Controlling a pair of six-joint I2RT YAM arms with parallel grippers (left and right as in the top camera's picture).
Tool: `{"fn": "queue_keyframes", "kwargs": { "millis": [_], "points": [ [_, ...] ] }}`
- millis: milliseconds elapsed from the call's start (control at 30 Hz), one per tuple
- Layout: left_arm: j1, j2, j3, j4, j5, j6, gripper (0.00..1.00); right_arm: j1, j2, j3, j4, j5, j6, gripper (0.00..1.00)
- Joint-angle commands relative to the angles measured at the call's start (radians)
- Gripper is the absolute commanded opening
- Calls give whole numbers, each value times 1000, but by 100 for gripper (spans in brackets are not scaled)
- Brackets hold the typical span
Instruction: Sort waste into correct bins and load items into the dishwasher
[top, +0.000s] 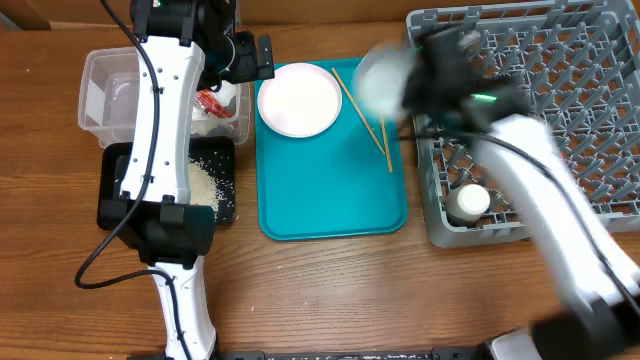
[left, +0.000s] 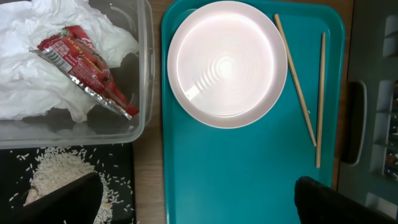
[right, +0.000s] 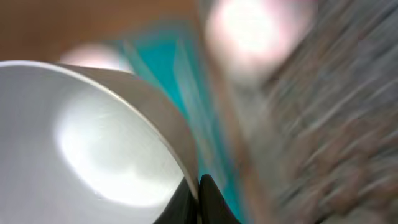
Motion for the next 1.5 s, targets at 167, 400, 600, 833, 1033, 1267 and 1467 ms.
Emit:
{"fn": "queue_keyframes", "kwargs": {
  "millis": [167, 400, 600, 833, 1033, 1267, 1467],
  "points": [
    [-8, -7, 19, 0, -7, 0, 100, -93, -49, -37, -36, 764, -92, 4],
    [-8, -7, 19, 0, -6, 0, 100, -95, 105, -103, -65, 901, -76, 4],
    [-8, -7, 19, 0, -7, 0, 100, -87, 208, -134, 18, 1053, -21, 4],
    [-9, -7, 19, 0, -6, 0, 100, -51, 254, -141, 67, 986, -20, 4],
    [-8, -7, 19, 0, -6, 0, 100, -12, 290, -148, 72, 988, -20, 4],
    [-8, -7, 19, 0, -6, 0, 100, -12, 294, -213, 85, 988, -20, 4],
    [-8, -7, 19, 0, -6, 0, 100, 2, 294, -270, 87, 982, -20, 4]
  ]
}}
